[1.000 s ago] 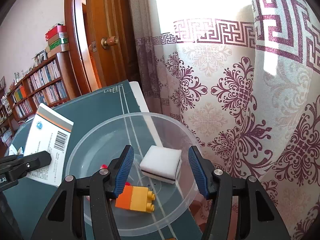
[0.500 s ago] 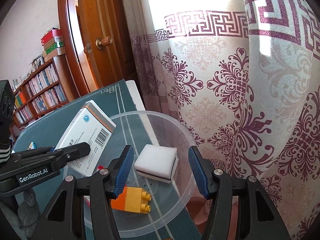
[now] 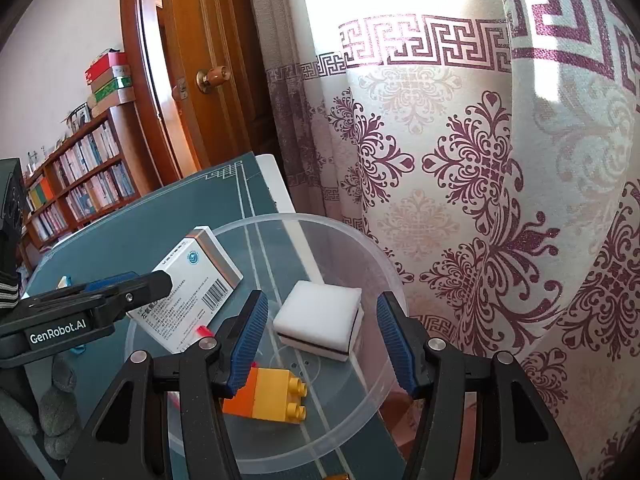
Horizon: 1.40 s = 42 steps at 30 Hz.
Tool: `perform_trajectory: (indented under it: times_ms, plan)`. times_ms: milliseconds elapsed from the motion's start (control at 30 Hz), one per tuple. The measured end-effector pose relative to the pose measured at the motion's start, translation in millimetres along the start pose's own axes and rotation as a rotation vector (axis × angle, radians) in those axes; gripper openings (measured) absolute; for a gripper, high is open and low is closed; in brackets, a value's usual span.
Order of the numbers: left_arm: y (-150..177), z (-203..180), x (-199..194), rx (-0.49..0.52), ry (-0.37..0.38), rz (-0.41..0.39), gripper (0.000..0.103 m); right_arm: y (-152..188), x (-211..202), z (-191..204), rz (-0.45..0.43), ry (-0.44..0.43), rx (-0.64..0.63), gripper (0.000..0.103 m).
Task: Organize objects
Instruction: 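Lower the medicine box into the bowl and open the left gripper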
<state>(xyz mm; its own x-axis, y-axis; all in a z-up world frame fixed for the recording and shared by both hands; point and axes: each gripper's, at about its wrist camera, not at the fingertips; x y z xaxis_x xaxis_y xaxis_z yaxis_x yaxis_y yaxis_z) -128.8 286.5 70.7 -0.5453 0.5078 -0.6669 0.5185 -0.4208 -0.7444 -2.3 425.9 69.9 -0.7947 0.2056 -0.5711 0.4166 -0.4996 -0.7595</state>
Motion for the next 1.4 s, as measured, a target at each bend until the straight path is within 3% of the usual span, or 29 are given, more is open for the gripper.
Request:
perform_trajectory:
  times_ms: [167, 467, 600, 767, 867, 1133, 1400]
  plan:
    - [1.5, 4.2, -5.5, 0.026, -0.064, -0.010, 0.060, 0.4, -0.4, 0.5, 0.002, -0.004, 0.000, 0.058]
    - [8.2, -7.8, -11.7, 0.049, -0.023, -0.025, 0.075, 1.2, 0.4, 0.8, 0.005, -0.004, 0.001, 0.059]
    - [10.3, -9.4, -3.9, 0.082, -0.085, 0.001, 0.076, 2.6, 0.4, 1.4, 0.008, -0.004, 0.000, 0.059]
    - [12.3, 12.5, 10.5, 0.012, -0.155, 0.045, 0.076, 2.4, 0.6, 1.2, 0.008, -0.004, 0.001, 0.058]
    - [12.6, 21.7, 11.8, -0.034, -0.152, 0.046, 0.078, 2.5, 0.7, 1.2, 0.008, -0.003, 0.001, 0.058]
    - [16.4, 11.3, 14.2, 0.001, -0.149, 0.059, 0.078, 3.2, 1.1, 1.1, 0.008, -0.004, -0.004, 0.058]
    - [18.8, 10.1, -8.9, -0.002, -0.148, 0.024, 0.081, 3.5, -1.2, 2.1, 0.003, -0.007, -0.012, 0.058]
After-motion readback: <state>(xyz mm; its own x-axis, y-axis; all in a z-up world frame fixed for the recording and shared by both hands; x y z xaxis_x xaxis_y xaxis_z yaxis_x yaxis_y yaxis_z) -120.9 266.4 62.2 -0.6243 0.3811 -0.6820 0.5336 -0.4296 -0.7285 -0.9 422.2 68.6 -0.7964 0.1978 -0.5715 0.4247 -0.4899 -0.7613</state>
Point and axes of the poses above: each gripper's, at about its wrist camera, not at the fingertips, and x roughly the way its jaws point, z to its left, y to its underside, and after that the axes turned 12 degrees about x, right-handed
